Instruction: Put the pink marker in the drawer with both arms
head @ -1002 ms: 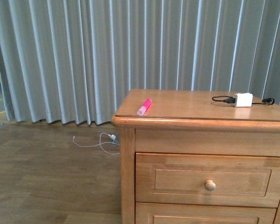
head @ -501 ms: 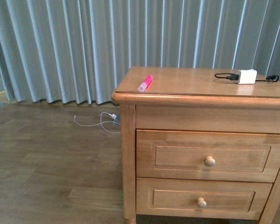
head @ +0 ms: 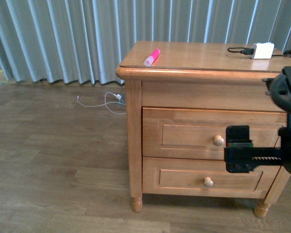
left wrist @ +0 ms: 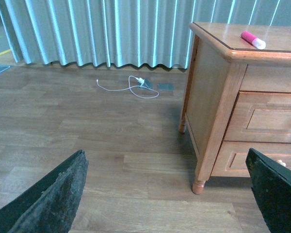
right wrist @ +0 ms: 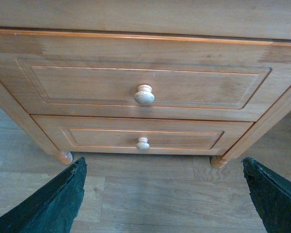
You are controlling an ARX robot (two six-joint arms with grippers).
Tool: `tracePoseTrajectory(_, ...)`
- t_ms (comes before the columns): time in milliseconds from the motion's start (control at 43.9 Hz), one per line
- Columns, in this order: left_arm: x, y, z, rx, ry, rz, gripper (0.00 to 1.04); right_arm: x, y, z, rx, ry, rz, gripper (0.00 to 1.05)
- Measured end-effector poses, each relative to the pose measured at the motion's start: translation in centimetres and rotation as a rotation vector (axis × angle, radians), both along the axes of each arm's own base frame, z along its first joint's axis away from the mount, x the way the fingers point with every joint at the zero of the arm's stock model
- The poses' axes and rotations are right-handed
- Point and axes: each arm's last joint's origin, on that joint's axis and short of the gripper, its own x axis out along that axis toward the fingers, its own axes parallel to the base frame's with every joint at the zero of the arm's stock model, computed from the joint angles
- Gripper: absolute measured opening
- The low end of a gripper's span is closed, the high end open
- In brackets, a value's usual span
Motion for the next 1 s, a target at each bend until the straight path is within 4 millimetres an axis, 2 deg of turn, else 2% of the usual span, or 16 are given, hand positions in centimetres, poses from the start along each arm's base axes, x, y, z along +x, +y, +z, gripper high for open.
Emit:
tracePoseTrajectory(228, 0.0, 0.0, 0.0, 0.0, 0.0, 0.0, 0.99, 5.0, 2.0, -2.4, -0.018, 0.013, -0.019, 0.96)
tracePoseTrajectory(524, 0.0, 0.0, 0.0, 0.0, 0.0, 0.0, 0.99, 9.9, 3.5, -4.9, -0.022, -0.001, -0.043, 0.96)
tracePoseTrajectory(706, 0.0, 0.0, 0.0, 0.0, 0.0, 0.0, 0.99, 12.0, 3.6, -6.5, -0.026, 0.0, -0.069, 0.96)
tracePoseTrajectory(1002, 0.0, 0.0, 0.0, 0.0, 0.0, 0.0, 0.99, 13.7, 2.7, -7.6, -0.029, 0.002, -0.11, 0.96)
